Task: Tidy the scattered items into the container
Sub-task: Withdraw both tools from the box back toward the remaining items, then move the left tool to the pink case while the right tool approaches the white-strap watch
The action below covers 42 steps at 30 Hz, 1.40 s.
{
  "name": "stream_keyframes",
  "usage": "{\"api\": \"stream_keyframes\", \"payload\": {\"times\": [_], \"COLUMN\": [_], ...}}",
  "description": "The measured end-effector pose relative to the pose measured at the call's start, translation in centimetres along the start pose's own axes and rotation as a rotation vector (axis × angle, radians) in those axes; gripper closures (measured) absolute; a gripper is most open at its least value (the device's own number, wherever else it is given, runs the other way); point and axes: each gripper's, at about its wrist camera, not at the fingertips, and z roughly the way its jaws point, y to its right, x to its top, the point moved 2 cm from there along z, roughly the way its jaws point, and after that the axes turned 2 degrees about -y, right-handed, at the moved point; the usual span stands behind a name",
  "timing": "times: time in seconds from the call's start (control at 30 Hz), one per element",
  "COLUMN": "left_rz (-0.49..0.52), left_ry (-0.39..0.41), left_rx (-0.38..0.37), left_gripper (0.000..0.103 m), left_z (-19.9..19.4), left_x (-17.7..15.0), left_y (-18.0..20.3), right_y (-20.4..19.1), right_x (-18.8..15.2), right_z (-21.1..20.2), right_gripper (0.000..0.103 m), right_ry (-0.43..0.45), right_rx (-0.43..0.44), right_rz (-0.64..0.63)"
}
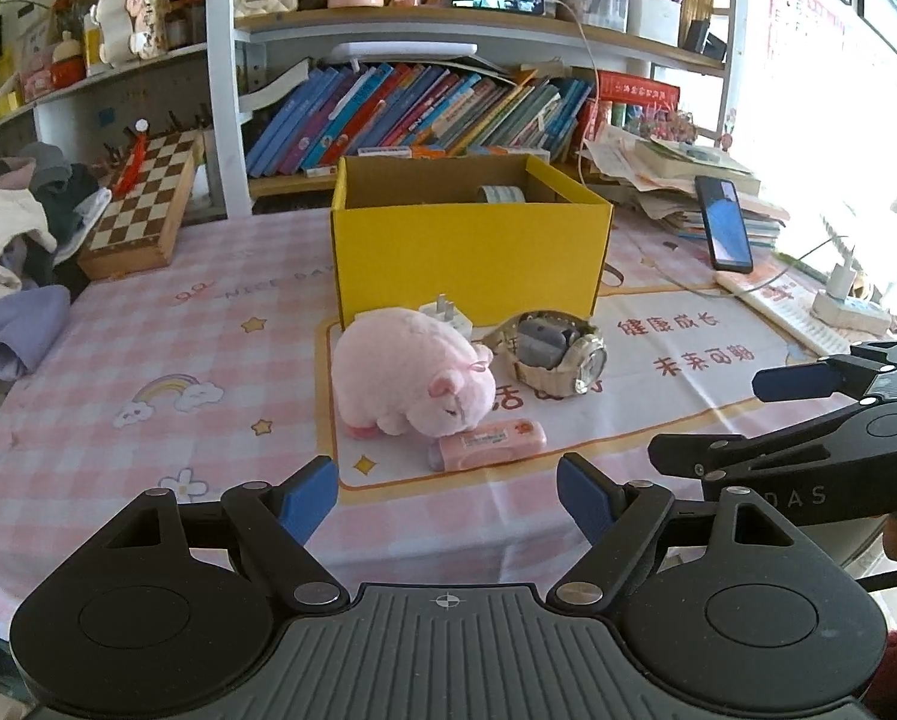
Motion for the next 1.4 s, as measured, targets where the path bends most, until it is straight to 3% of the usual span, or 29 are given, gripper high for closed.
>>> {"api": "stream_keyframes", "payload": {"times": [1.07, 1.4], "left_rz": [0.008, -0.033], "left_ry": [-0.095, -0.171], "left_rx": [-0.065, -0.071], "left_gripper": [0.023, 0.023], "left_z": [6.4, 9.6], "left_x": [1.4, 1.2], "left_y": [0.2, 0.2], "right_y": [1.3, 2.2], "right_x": [3.4, 4.6], "right_z": [5.8, 8.1], "right_gripper": [0.013, 0.013], "right_ry": [-0.075, -0.111], "right_rx": [0.011, 0.014], "right_rz": [-0.037, -0.056]}}
